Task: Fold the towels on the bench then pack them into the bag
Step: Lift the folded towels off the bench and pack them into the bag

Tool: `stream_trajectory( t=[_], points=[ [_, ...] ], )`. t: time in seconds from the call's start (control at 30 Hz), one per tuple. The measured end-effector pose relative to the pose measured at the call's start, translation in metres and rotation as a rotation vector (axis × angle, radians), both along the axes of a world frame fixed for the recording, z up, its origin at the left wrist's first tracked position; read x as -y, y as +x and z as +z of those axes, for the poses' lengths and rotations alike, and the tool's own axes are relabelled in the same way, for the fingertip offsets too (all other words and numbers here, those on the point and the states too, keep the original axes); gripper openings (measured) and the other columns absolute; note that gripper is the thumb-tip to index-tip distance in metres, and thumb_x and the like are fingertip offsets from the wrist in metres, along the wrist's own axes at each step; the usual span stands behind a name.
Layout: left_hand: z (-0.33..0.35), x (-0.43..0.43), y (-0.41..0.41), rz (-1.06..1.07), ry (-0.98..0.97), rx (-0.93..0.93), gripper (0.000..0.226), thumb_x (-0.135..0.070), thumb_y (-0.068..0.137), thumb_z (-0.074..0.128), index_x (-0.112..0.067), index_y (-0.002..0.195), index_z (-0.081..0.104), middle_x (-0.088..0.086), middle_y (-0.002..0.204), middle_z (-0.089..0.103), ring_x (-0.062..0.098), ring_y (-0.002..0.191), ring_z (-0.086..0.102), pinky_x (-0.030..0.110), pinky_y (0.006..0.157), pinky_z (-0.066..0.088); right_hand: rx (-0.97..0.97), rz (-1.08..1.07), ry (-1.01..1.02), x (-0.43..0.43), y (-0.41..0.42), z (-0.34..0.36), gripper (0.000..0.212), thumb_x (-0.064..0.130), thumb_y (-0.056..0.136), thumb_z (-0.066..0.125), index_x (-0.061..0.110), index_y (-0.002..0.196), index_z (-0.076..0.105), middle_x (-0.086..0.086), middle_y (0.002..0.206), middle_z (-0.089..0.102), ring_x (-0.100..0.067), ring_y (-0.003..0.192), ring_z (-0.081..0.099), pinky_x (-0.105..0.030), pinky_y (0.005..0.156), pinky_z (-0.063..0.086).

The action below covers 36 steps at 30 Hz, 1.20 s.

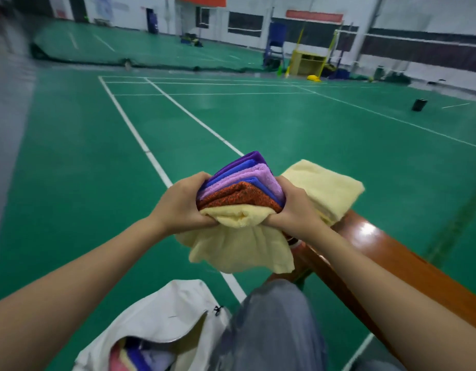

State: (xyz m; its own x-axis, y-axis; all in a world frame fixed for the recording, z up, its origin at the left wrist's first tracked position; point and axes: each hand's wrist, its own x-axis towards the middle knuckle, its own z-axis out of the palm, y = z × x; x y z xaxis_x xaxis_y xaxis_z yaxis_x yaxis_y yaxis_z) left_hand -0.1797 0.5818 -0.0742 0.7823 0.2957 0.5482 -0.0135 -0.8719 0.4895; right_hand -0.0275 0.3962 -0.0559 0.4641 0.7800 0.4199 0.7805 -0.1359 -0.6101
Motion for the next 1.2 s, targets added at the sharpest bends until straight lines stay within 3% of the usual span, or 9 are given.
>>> stream_trajectory(
  t=[0.13,0.23,0.4,0.5,0.57,0.67,0.87,1.07,1.2],
  points=[
    [-0.049,-0.037,-0.029,0.052,-0.090,-0.106,0.092,-0.058,0.053,0.066,-0.014,0.131,0.044,0.002,0.115,0.060,0.022,0.100,0.059,0.032,0.087,0.045,-0.078,0.054,-0.049,-0.050,-0.019,-0.037,0.037,0.054,0.053,0.065,0.033,0.075,0.044,0.014,0.064,0.052,0.000,0.056,0.045,-0.027,0.056,0.040],
    [-0.087,-0.050,-0.046,0.083,-0.125,-0.149,0.117,-0.069,0.049,0.074,-0.020,0.145,0.027,0.002,0.133,0.050,0.023,0.116,0.052,0.043,0.101,0.040,-0.130,0.076,-0.138,-0.078,-0.031,-0.071,0.040,0.052,0.052,0.067,0.029,0.078,0.047,0.008,0.068,0.057,-0.010,0.062,0.053,-0.037,0.061,0.047],
    [-0.136,-0.053,-0.067,0.168,-0.255,-0.196,0.129,-0.076,0.048,0.065,-0.021,0.149,0.008,0.006,0.136,0.045,0.021,0.119,0.045,0.038,0.103,0.034,-0.178,0.160,-0.315,-0.114,-0.052,-0.128,0.044,0.046,0.055,0.071,0.027,0.086,0.048,0.004,0.077,0.062,-0.019,0.071,0.060,-0.043,0.065,0.052],
    [-0.162,-0.057,-0.078,0.209,-0.375,-0.190,0.105,-0.065,0.055,0.063,-0.014,0.142,0.034,0.005,0.126,0.054,0.021,0.112,0.053,0.038,0.097,0.042,-0.210,0.205,-0.402,-0.125,-0.064,-0.154,0.037,0.038,0.055,0.067,0.031,0.083,0.045,0.004,0.076,0.058,-0.018,0.070,0.058,-0.038,0.063,0.050],
    [-0.177,-0.057,-0.085,0.240,-0.448,-0.166,0.081,-0.062,0.054,0.063,-0.016,0.120,0.053,-0.001,0.104,0.059,0.016,0.091,0.057,0.031,0.078,0.047,-0.225,0.237,-0.462,-0.130,-0.070,-0.168,0.040,0.036,0.055,0.064,0.028,0.089,0.046,0.003,0.078,0.057,-0.019,0.071,0.057,-0.036,0.064,0.048],
    [-0.200,-0.057,-0.092,0.306,-0.508,-0.152,0.067,-0.059,0.053,0.061,-0.016,0.105,0.057,-0.006,0.088,0.057,0.012,0.077,0.055,0.015,0.064,0.039,-0.234,0.284,-0.539,-0.137,-0.075,-0.188,0.050,0.035,0.056,0.064,0.022,0.100,0.044,0.003,0.085,0.057,-0.019,0.076,0.057,-0.037,0.066,0.048],
    [-0.235,-0.062,-0.095,0.372,-0.663,-0.123,0.061,-0.052,0.049,0.062,-0.024,0.103,0.057,-0.008,0.090,0.062,0.011,0.081,0.060,0.019,0.070,0.044,-0.198,0.337,-0.585,-0.145,-0.083,-0.221,0.095,0.040,0.051,0.088,0.020,0.129,0.038,0.008,0.111,0.050,-0.012,0.101,0.052,-0.029,0.085,0.045],
    [-0.275,-0.062,-0.097,0.336,-0.733,-0.214,0.058,-0.046,0.059,0.072,-0.029,0.112,0.052,-0.010,0.102,0.061,0.009,0.091,0.060,0.034,0.081,0.052,-0.097,0.200,-0.629,-0.146,-0.093,-0.248,0.058,0.040,0.068,0.077,0.020,0.112,0.044,0.007,0.090,0.057,-0.016,0.077,0.054,-0.031,0.064,0.041],
    [-0.305,-0.068,-0.110,0.224,-0.626,-0.355,0.089,-0.059,0.057,0.071,-0.026,0.135,0.044,-0.007,0.124,0.054,0.010,0.112,0.052,0.031,0.096,0.042,-0.060,0.156,-0.695,-0.138,-0.090,-0.263,0.051,0.040,0.071,0.073,0.023,0.109,0.044,0.009,0.088,0.056,-0.015,0.077,0.056,-0.028,0.062,0.039]
  ],
)
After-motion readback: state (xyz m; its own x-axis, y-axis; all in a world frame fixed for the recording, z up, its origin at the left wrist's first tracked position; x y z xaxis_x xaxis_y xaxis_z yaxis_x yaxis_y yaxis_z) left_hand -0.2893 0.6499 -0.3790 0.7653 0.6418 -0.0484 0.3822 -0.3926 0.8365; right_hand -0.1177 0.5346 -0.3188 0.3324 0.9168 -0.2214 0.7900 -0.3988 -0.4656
